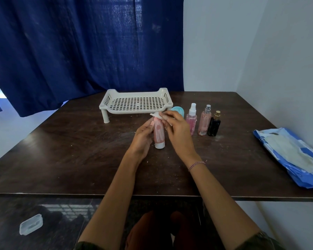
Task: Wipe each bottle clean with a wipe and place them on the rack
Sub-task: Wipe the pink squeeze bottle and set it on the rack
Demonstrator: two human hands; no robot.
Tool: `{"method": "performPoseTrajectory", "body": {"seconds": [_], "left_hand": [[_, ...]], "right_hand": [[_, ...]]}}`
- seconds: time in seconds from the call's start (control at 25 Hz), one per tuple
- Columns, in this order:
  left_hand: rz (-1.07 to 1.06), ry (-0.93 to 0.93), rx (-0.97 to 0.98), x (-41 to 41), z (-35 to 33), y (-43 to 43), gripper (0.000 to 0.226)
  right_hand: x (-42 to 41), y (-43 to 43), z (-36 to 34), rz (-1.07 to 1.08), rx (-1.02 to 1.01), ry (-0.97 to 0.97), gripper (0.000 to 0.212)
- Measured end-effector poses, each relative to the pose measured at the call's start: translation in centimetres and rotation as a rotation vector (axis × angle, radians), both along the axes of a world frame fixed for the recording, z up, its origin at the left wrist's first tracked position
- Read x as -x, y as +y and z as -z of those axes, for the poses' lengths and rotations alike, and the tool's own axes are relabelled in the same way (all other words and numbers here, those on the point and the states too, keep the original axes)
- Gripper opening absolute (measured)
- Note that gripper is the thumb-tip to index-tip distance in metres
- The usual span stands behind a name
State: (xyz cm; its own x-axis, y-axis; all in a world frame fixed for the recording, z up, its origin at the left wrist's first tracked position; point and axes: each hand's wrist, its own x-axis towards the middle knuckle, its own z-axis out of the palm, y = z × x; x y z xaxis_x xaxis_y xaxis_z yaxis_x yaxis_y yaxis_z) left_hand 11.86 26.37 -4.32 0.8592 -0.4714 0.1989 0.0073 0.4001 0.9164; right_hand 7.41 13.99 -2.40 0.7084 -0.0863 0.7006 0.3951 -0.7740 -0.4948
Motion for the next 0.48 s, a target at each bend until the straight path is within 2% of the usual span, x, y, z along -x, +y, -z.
{"method": "performPoseTrajectory", "body": {"seconds": [0.12, 0.32, 0.48], "left_hand": [[0.033, 0.013, 0.016, -0.2, 0.2, 0.0, 0.037], [0.021, 0.010, 0.033, -0.1, 0.3, 0.2, 0.032], [0.064, -0.022, 0.008, 0.0, 0.2, 0.1, 0.037]], "right_hand": [[0.1, 0.5, 0.1, 0.039, -0.020, -0.017, 0.036], [1.0, 0.7, 0.6, -0.047, 0.189, -0.133, 0.038], [0.6, 0.7, 0.5, 0.029, 0.038, -0.105, 0.037]]}}
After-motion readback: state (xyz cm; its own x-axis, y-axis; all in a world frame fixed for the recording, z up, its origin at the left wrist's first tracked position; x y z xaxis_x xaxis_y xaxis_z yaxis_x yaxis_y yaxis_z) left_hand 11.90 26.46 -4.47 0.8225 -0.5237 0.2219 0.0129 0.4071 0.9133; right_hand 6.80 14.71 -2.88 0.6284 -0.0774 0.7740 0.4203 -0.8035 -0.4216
